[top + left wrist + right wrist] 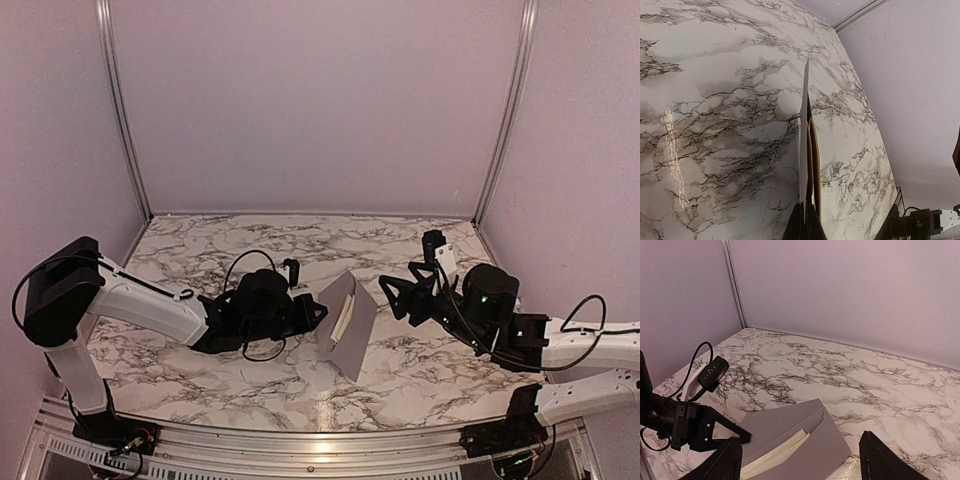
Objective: Place the letter into the envelope and seal it
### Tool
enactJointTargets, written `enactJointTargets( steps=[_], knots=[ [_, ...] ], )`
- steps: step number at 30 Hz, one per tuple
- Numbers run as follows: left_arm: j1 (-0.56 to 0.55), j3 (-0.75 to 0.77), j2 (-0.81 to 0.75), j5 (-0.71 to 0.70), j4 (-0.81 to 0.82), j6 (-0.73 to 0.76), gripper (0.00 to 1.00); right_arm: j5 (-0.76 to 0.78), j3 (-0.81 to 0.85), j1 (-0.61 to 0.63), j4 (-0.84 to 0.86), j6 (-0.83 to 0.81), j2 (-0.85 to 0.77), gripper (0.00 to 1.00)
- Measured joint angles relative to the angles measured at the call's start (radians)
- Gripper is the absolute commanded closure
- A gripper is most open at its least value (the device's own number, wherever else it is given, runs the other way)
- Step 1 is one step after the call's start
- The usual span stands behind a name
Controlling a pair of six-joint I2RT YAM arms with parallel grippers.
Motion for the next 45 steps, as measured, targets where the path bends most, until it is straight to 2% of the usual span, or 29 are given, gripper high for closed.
enactJointTargets(
  steps=[2, 3, 9, 13, 15, 16, 22, 25, 27, 31, 36, 41, 45],
  knots=[
    [0.000, -0.002, 0.025, 0.013, 0.014, -0.020, 1.00, 0.007, 0.000, -0.002, -0.002, 0.000, 0.007, 0.24],
    [0.000, -0.006, 0.032, 0.014, 0.023, -0.026, 0.97, 0.011, 0.000, -0.003, -0.003, 0.000, 0.011, 0.24],
    [0.000, -0.087, 0.031, 0.002, 0.068, -0.054, 0.63, 0.014, 0.000, -0.023, -0.007, 0.002, 0.049, 0.23],
    [0.000, -0.170, 0.017, -0.019, 0.075, -0.071, 0.47, 0.009, 0.000, -0.037, -0.007, 0.005, 0.094, 0.24],
    [0.000, -0.211, -0.003, -0.035, 0.073, -0.068, 0.34, 0.002, 0.000, -0.043, -0.007, 0.007, 0.112, 0.24],
    [0.000, -0.230, -0.019, -0.047, 0.073, -0.062, 0.32, 0.000, 0.000, -0.045, -0.007, 0.008, 0.118, 0.24],
    [-0.008, -0.285, -0.188, -0.151, 0.009, 0.026, 0.29, -0.025, 0.000, -0.051, -0.007, 0.014, 0.143, 0.26],
    [-0.033, -0.262, -0.274, -0.233, -0.103, 0.088, 0.28, -0.035, 0.000, -0.052, -0.007, 0.018, 0.154, 0.26],
    [-0.068, -0.220, -0.312, -0.309, -0.235, 0.117, 0.28, -0.036, 0.000, -0.053, -0.007, 0.019, 0.159, 0.26],
    [-0.120, -0.169, -0.346, -0.416, -0.447, 0.142, 0.30, -0.037, 0.000, -0.054, -0.007, 0.020, 0.166, 0.27],
    [-0.135, -0.181, -0.371, -0.489, -0.641, 0.138, 0.33, -0.038, 0.000, -0.054, -0.007, 0.024, 0.183, 0.27],
    [-0.124, -0.225, -0.399, -0.532, -0.738, 0.123, 0.35, -0.040, 0.000, -0.054, -0.008, 0.029, 0.191, 0.27],
    [-0.081, -0.269, -0.401, -0.515, -0.751, 0.115, 0.39, -0.041, 0.000, -0.054, -0.008, 0.039, 0.194, 0.27]
  ],
)
